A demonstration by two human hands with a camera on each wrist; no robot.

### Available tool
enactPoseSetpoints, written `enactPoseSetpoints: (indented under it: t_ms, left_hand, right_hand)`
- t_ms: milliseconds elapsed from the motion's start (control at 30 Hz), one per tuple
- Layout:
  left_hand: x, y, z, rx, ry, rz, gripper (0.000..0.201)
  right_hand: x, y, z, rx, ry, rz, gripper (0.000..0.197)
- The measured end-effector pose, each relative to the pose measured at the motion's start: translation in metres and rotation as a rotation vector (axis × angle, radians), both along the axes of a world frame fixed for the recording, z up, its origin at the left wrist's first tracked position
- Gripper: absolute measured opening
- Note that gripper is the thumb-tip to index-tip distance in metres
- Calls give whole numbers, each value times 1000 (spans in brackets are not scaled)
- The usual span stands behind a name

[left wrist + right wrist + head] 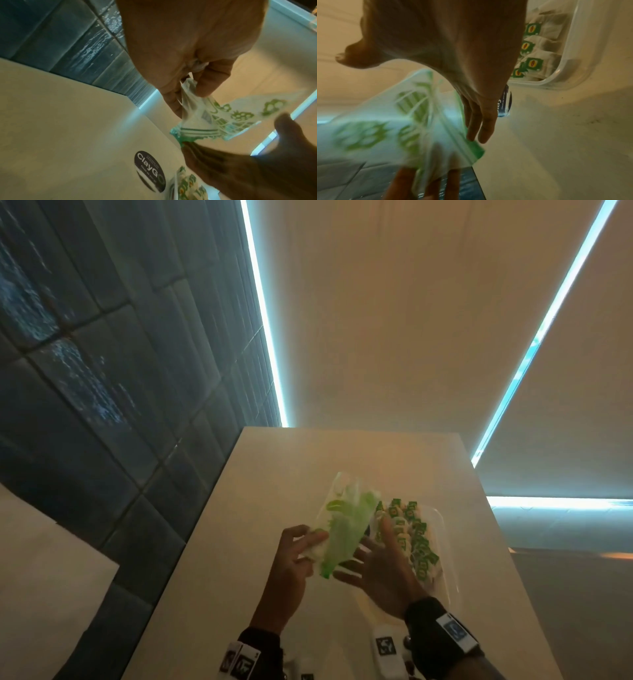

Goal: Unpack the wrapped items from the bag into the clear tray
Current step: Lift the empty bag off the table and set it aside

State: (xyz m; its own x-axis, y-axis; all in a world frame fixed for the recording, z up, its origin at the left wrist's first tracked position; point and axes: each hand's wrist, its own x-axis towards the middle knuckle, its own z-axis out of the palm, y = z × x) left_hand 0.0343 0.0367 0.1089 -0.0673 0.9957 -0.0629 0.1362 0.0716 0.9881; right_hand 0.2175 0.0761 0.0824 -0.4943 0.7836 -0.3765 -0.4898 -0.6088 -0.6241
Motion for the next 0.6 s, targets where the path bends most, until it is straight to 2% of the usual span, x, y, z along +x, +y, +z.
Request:
enactPoseSetpoints:
  t_ms: [67, 167, 267, 333, 367, 433, 533, 600]
  left_hand:
    - [6, -6, -1, 0, 33, -64, 54]
    - [10, -13, -6, -16, -53, -92, 59]
    - [14, -18, -7, 6, -310, -76, 45]
    - [16, -20, -9, 31, -505, -44, 31]
    - [14, -21, -9, 40, -550, -11, 26]
    - [7, -22, -11, 26, -547, 80, 21]
    - [-5, -17, -8, -40, -432, 158, 17]
    - [-7, -10, -1, -119, -348, 71, 34]
  right_hand:
    - [-6, -2, 12, 49, 21, 41, 94]
    - [-8, 0, 25, 53, -29, 33, 81]
    - [-10, -2, 23, 7, -24, 22, 62]
    - [-11, -5, 23, -11, 68, -7, 59]
    - [-11, -4, 23, -15, 103, -31, 60]
    - [-9, 0, 25, 16, 20, -83, 64]
    - [-3, 6, 33, 156, -252, -66, 44]
    - [-3, 5, 38, 266, -351, 2, 32]
